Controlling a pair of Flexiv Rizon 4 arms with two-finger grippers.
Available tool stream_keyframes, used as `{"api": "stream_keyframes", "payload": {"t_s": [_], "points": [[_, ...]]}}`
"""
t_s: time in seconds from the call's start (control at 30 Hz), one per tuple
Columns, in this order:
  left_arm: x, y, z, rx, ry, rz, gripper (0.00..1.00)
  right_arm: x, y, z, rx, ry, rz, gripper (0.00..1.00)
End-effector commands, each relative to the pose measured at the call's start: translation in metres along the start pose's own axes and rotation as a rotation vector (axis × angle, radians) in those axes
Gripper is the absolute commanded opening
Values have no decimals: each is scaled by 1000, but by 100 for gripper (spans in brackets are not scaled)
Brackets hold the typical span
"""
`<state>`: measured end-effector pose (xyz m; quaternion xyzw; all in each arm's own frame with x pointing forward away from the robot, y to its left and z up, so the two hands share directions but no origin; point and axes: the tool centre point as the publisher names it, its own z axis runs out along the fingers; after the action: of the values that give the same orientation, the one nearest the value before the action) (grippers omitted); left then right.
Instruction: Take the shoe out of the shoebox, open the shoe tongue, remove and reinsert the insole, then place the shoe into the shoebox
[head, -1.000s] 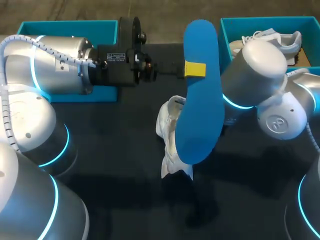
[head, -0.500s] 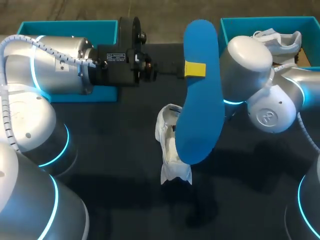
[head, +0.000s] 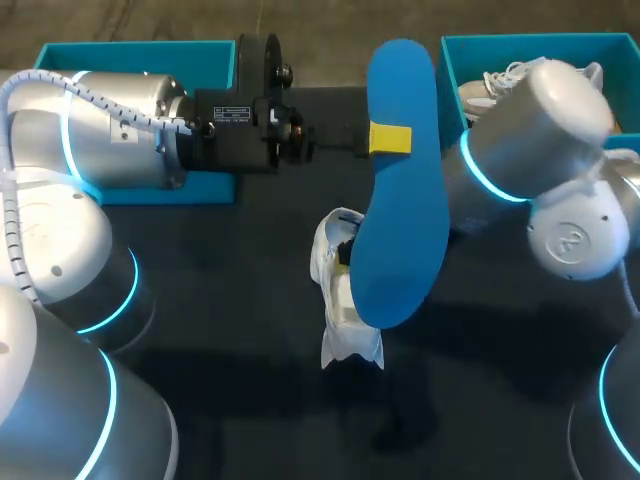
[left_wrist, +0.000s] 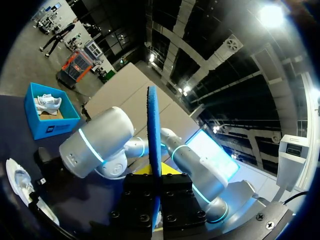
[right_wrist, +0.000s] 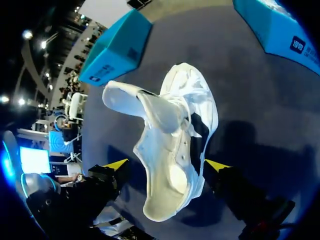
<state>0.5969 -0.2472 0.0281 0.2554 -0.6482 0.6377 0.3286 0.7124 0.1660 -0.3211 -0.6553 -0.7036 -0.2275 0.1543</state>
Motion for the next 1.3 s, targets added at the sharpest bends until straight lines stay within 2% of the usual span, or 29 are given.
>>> {"api": "stream_keyframes", "payload": {"t_s": [0.03,0.4,0.63,1.0,1.3], "points": [[0,1,0,3,0,0,0,-10,-8,-7,-13,71,0,100],[0,1,0,3,0,0,0,-10,-8,-7,-13,71,0,100],[0,1,0,3,0,0,0,-3,-7,-43,-103,231,-70,100],[0,1,0,3,0,0,0,11,7,-96,-151,368,-173,100],[0,1,0,3,0,0,0,-1,19,-134,-227,502,-195,100]]}}
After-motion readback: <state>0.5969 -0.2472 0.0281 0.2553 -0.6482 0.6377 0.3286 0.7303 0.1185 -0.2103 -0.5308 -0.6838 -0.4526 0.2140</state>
